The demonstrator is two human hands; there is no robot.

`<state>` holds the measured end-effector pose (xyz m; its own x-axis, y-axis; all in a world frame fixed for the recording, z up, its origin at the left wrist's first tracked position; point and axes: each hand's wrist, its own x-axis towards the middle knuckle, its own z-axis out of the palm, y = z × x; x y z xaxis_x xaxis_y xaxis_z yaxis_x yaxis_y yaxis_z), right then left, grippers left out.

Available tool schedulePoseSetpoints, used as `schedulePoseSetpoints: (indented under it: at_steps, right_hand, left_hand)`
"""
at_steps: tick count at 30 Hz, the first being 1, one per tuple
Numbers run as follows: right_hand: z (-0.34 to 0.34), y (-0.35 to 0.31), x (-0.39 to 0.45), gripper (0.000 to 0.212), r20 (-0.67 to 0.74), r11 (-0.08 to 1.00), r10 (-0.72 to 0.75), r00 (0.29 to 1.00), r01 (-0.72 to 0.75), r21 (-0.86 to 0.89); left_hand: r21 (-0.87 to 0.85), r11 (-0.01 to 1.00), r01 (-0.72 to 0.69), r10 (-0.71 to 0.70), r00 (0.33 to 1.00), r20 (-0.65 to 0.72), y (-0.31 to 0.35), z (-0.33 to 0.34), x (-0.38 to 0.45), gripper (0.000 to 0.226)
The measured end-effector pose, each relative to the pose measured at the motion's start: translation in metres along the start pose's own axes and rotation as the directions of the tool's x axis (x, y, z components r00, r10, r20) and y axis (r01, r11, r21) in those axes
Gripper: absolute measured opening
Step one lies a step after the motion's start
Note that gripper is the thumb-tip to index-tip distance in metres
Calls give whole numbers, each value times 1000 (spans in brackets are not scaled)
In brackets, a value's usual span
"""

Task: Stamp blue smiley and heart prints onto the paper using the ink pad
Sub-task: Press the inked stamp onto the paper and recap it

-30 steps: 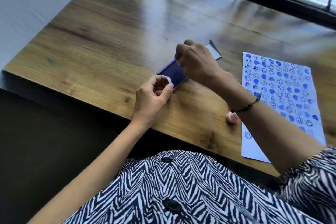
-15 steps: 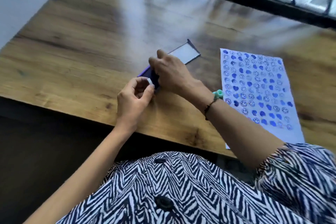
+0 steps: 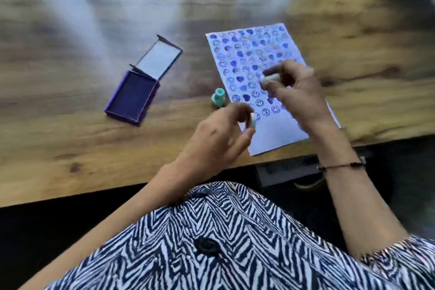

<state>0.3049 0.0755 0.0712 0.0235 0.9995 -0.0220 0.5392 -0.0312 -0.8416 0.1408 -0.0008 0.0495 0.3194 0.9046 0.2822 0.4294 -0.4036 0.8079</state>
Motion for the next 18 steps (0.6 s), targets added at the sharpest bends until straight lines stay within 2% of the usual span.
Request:
schedulePoseSetpoints:
  at_steps: [2,3,6,10,14,18]
  right_hand:
    - [-14,20,-15,13,-13,997,74,997,-74,-35]
    - [-17,26,-23,13,-17,994,89,996,-89,-58]
    - [-13,34,-41,12,-12,987,59,998,-61,-151]
    - [0,30,-49,14,37,951,-31,999,40,-308]
    - [8,24,-49,15,51,889,-72,996,87,-449]
    - [16,19,-49,15,111,819,-98,989,143,-555]
  left_hand:
    - [144,979,-143,111,972,206,5,15,4,27]
    - [212,959,-188,122,949,290,5,21,6,25]
    - [363,902,-235,62,901,429,1,28,8,26]
    - [400,884,-241,43,895,444,-2,27,4,32]
    - [375,913,-163,-10,908,420,-5,25,4,24]
    - [350,930,-111,-46,911,410,-7,22,3,27]
